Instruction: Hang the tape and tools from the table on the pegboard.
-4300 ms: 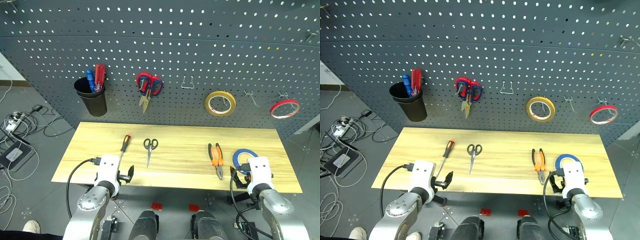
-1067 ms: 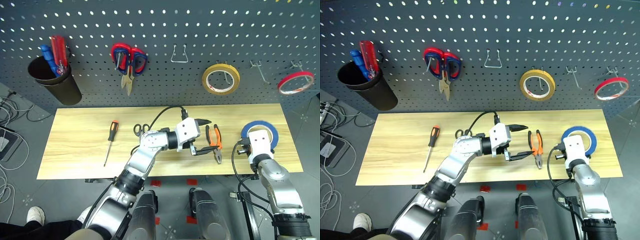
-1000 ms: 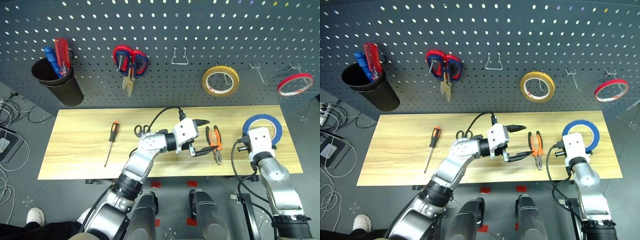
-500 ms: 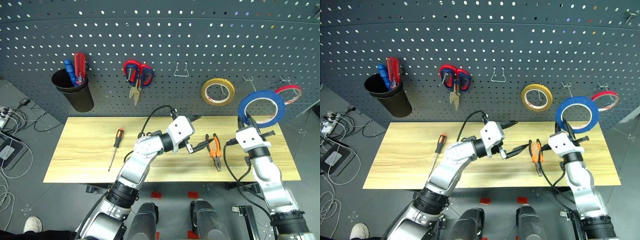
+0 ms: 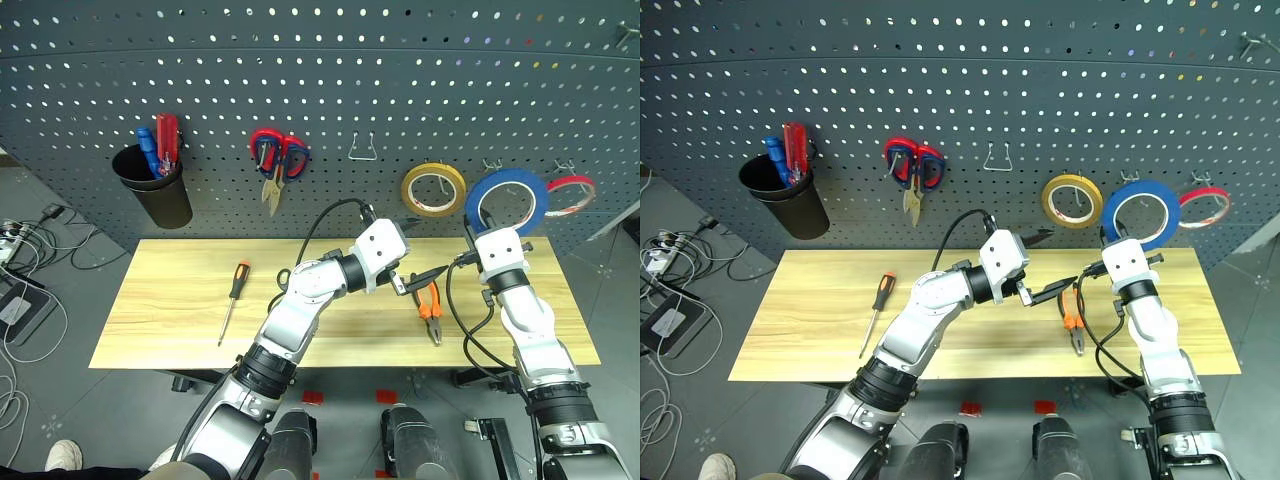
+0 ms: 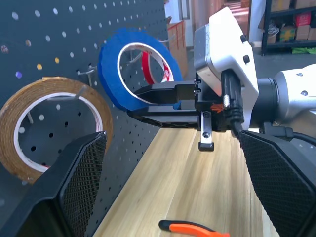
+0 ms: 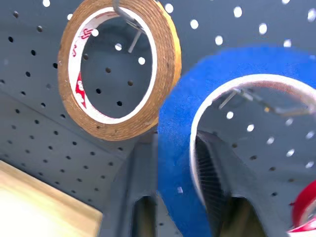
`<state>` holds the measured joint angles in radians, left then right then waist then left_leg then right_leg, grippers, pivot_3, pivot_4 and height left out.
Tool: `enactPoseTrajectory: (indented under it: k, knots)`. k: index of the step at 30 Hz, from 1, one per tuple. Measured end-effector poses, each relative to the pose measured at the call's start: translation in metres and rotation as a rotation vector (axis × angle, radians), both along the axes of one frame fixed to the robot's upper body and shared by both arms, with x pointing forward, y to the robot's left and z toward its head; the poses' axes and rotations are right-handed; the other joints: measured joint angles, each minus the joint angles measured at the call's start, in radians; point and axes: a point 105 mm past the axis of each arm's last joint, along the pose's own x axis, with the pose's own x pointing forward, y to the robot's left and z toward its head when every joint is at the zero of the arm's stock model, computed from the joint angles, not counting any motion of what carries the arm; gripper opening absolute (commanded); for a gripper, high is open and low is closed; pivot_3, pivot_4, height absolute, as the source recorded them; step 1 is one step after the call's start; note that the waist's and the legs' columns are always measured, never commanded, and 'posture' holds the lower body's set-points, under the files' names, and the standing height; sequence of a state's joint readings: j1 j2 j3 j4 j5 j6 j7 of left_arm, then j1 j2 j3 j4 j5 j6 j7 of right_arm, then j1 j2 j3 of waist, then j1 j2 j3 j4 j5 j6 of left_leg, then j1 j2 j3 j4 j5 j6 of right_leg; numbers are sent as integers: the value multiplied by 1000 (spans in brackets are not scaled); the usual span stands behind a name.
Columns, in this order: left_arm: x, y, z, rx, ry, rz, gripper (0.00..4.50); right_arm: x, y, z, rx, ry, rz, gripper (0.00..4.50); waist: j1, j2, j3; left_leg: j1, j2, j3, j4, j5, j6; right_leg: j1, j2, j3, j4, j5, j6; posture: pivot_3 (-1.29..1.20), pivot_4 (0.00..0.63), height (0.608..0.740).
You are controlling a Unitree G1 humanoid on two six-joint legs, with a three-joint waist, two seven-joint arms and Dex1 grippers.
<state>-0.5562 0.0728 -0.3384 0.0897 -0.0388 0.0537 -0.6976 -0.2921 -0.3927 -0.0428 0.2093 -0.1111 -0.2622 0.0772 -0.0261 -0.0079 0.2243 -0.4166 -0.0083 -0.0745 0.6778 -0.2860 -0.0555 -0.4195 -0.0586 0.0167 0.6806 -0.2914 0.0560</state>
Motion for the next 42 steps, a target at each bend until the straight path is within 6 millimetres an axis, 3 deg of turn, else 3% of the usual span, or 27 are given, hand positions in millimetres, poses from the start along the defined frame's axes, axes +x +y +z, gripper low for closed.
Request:
enactPoseTrajectory:
  k: [5,7,13,17,26,31,36,42]
  knots:
    - [0,0,-2,-1,5,7,4500,-4,-12,-12,33,56,-41,3997,0,0,-7,0,0,0,0,0,0,0,0,0,0,0,0,14,163,740]
    - [-1,0,-3,2,8,5,4500,-6,-15,-17,41,76,-49,4457,0,0,-7,1,0,0,0,0,0,0,0,0,1,0,0,12,168,740]
    - [-3,9,-19,29,42,20,4500,-29,-17,-33,70,176,-52,4457,-1,1,-8,1,0,0,0,0,0,0,0,1,1,0,0,-4,208,740]
    - [-12,29,-51,102,111,20,4500,-44,-9,-53,105,369,-27,4457,-5,1,-7,1,1,0,0,-1,1,1,1,2,1,0,0,-20,250,740]
    - [-41,83,-94,266,197,-10,4500,-41,32,-71,454,783,-7,4457,-8,2,16,16,2,-6,-1,-7,13,15,1,2,0,-2,-3,-5,336,740]
    - [-40,94,-89,270,184,9,4500,-46,48,-85,517,942,-14,4457,-2,1,42,15,1,-6,0,-7,13,15,-1,2,0,-2,-3,26,366,740]
    - [-44,94,-88,267,188,13,4500,-46,35,-94,473,990,-75,4457,-9,0,67,16,1,-5,0,-7,13,15,1,2,1,-2,-3,40,382,740]
    - [-50,94,-89,257,198,24,4500,-31,32,-91,463,982,-85,4457,-8,-1,87,15,2,-6,-1,-7,13,14,2,2,1,-2,-3,61,398,740]
